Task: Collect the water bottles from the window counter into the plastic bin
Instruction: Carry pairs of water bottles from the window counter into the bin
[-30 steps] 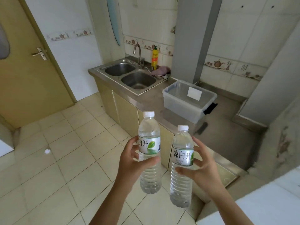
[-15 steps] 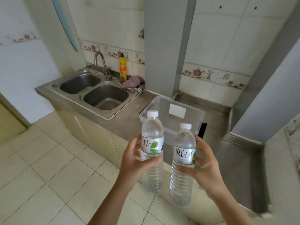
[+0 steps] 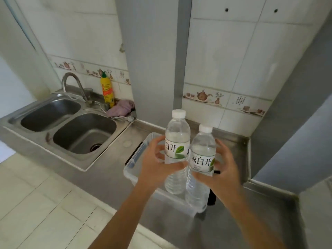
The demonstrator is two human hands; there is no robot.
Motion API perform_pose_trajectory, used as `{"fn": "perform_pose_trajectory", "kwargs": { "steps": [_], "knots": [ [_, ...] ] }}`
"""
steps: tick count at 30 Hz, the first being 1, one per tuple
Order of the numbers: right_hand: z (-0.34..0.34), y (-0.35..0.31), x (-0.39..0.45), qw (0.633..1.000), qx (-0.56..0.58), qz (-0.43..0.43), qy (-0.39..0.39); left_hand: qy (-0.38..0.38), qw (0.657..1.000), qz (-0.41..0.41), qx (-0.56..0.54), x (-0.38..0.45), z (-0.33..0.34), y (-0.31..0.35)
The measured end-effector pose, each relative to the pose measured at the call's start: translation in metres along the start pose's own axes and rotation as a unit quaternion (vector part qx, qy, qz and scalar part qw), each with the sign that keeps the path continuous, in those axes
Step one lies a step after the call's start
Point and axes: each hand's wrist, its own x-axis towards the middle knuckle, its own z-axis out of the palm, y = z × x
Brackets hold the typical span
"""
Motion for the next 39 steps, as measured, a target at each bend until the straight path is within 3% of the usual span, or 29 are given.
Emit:
{"fn": "perform_pose_trajectory", "kwargs": {
  "steps": [13, 21, 32, 39],
  "knots": [
    [-0.005, 0.094, 0.089, 0.994, -0.080, 0.069, 0.039, -0.097, 0.982, 0.007, 0.162, 0.096, 0.052, -0.066],
    [-0.010, 0.113, 0.094, 0.985, -0.149, 0.083, 0.032, -0.064, 0.974, -0.017, 0.217, 0.111, 0.077, -0.106],
    [-0.016, 0.102, 0.087, 0.975, -0.212, 0.060, 0.003, -0.059, 0.985, -0.043, 0.158, 0.111, 0.082, -0.125],
    [-0.015, 0.100, 0.075, 0.970, -0.235, 0.064, -0.010, -0.057, 0.987, -0.028, 0.150, 0.105, 0.073, -0.100]
  ]
}}
